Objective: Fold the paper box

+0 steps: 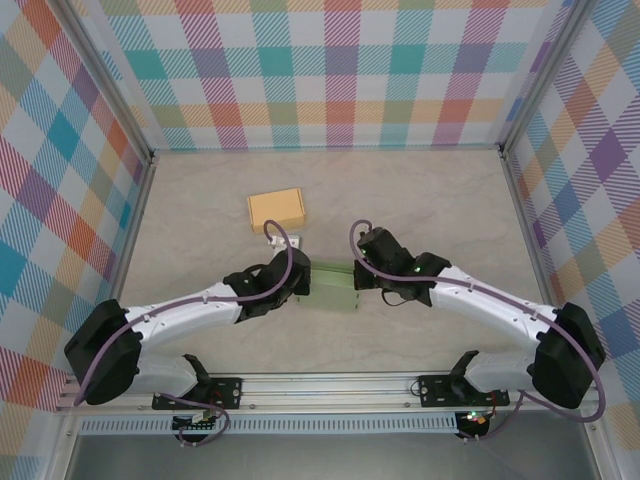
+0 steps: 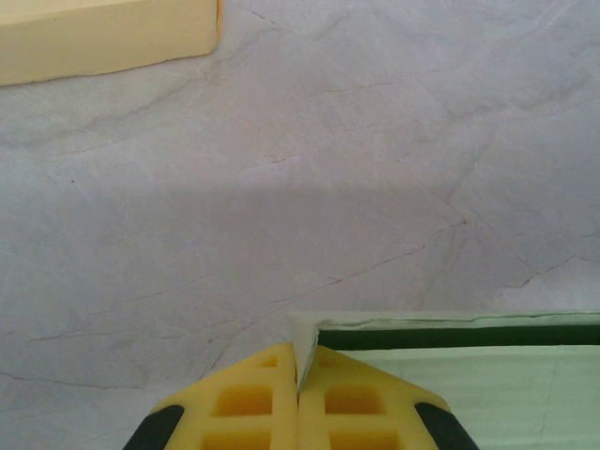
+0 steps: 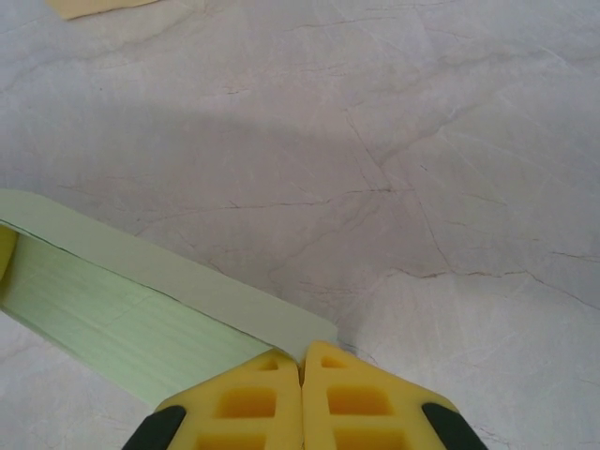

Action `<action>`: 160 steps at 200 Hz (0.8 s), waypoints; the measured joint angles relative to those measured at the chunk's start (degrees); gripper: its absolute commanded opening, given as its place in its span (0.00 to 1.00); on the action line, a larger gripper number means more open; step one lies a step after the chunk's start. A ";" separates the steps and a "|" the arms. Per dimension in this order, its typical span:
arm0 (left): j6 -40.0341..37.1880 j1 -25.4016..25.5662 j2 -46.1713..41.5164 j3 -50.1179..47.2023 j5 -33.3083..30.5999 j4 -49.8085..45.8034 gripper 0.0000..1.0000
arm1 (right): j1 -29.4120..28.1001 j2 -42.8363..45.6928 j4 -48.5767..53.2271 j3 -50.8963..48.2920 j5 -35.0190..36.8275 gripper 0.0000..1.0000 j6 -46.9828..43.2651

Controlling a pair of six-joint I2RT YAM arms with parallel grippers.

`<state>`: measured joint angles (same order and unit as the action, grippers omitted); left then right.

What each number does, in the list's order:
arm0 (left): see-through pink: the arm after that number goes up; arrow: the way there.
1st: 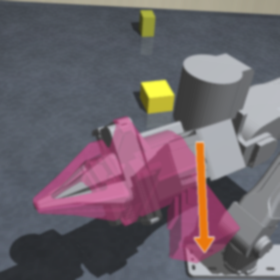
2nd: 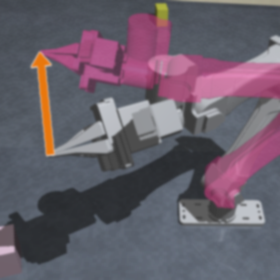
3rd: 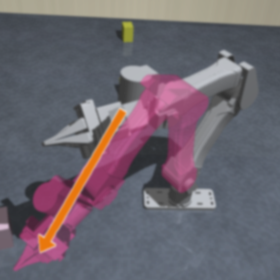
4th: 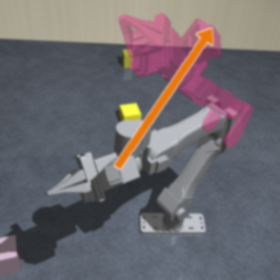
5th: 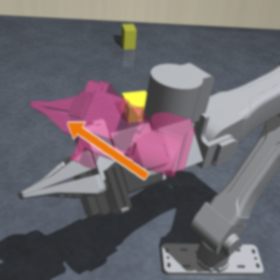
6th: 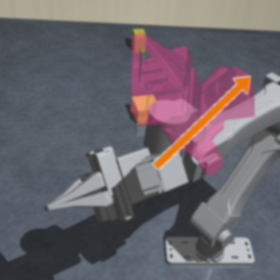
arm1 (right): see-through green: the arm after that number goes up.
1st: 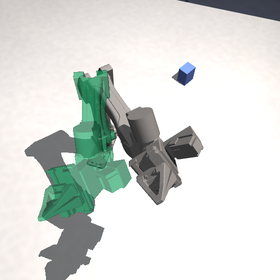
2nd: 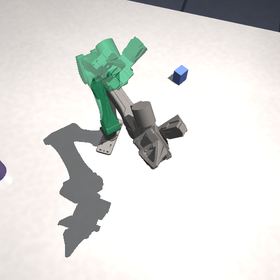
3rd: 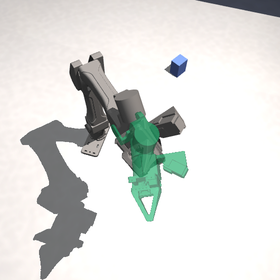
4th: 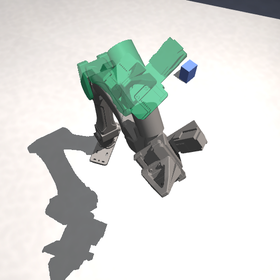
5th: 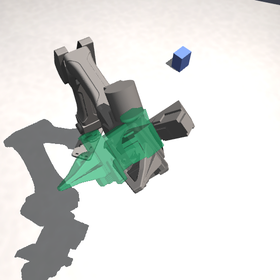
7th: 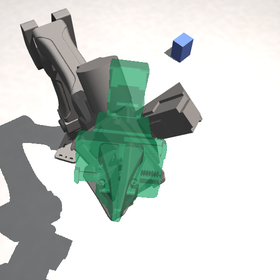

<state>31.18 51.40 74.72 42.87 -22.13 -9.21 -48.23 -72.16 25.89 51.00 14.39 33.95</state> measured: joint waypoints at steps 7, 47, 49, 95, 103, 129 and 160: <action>0.15 0.09 -0.37 -0.42 -0.22 0.50 0.00 | -0.22 0.24 -0.46 -0.24 0.31 0.04 -0.04; 0.11 0.20 -1.84 -2.89 -2.03 5.81 0.00 | -0.24 1.11 -5.88 -2.78 3.37 0.03 -1.44; 0.09 0.20 -1.84 -2.97 -2.21 6.25 0.00 | -0.24 1.14 -6.29 -2.91 3.63 0.03 -1.64; -0.98 0.22 -1.07 -3.54 -6.47 12.33 0.00 | -0.24 1.20 -14.16 -4.72 8.57 0.03 -5.40; -0.98 0.22 -0.48 -3.54 -7.04 13.09 0.00 | -0.24 1.22 -15.69 -5.20 9.11 0.03 -5.77; -0.94 0.22 1.53 -3.54 -7.89 14.53 0.00 | -0.24 1.20 -19.52 -7.82 10.05 0.03 -6.19; -0.72 0.24 3.80 -3.30 -8.59 15.30 0.00 | -0.24 0.39 -21.18 -8.76 10.86 0.03 -6.19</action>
<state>30.46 51.64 78.52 39.57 -30.72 6.09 -48.47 -71.77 4.71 42.24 25.26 27.77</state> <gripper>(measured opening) 0.051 0.056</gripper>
